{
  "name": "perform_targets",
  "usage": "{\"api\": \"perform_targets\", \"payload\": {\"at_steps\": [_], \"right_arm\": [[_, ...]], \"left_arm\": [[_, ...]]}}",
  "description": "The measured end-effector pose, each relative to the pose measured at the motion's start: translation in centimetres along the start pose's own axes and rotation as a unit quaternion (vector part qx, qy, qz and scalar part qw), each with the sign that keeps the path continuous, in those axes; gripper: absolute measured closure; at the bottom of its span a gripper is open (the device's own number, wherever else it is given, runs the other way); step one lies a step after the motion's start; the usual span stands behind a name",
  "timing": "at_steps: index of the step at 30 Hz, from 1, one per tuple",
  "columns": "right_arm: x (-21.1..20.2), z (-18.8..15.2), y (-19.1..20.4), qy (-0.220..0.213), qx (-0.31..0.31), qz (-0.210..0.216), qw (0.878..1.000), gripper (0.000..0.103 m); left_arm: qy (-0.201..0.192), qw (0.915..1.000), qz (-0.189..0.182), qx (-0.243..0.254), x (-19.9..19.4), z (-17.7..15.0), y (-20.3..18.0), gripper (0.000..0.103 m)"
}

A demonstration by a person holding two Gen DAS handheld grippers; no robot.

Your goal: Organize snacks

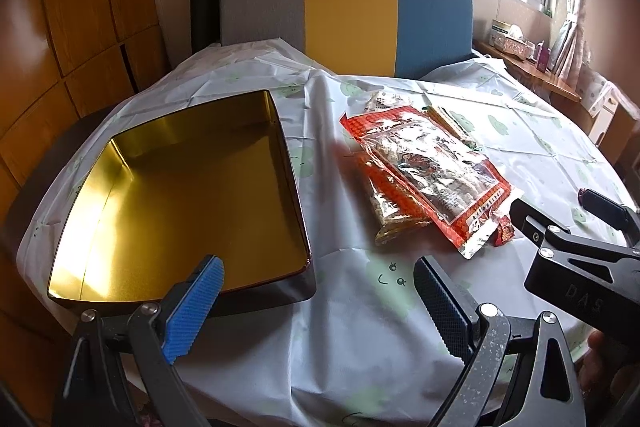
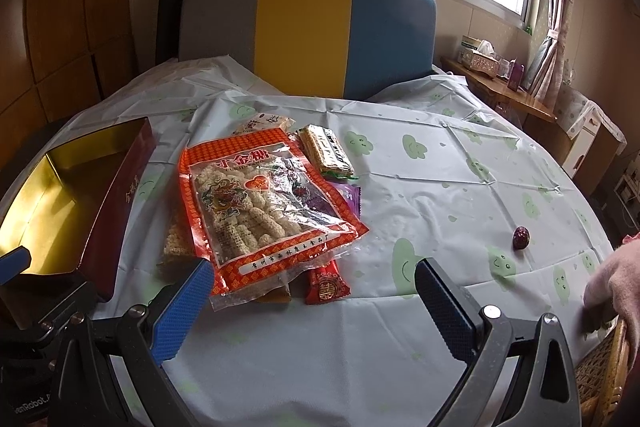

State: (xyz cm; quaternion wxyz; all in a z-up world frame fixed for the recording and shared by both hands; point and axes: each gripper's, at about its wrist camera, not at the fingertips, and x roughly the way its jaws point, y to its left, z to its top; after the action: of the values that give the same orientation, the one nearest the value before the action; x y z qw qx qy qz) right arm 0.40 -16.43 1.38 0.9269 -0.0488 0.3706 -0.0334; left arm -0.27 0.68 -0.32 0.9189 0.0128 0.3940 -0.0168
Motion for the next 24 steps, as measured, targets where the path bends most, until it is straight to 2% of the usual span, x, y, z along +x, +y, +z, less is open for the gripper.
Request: {"api": "perform_targets", "payload": {"at_steps": [24], "right_arm": [[-0.7,1.3,-1.1,-0.027,0.001,-0.003,1.000,0.001]], "left_arm": [[0.000,0.9999,-0.003,0.011,-0.1,-0.2,-0.7,0.006]]}}
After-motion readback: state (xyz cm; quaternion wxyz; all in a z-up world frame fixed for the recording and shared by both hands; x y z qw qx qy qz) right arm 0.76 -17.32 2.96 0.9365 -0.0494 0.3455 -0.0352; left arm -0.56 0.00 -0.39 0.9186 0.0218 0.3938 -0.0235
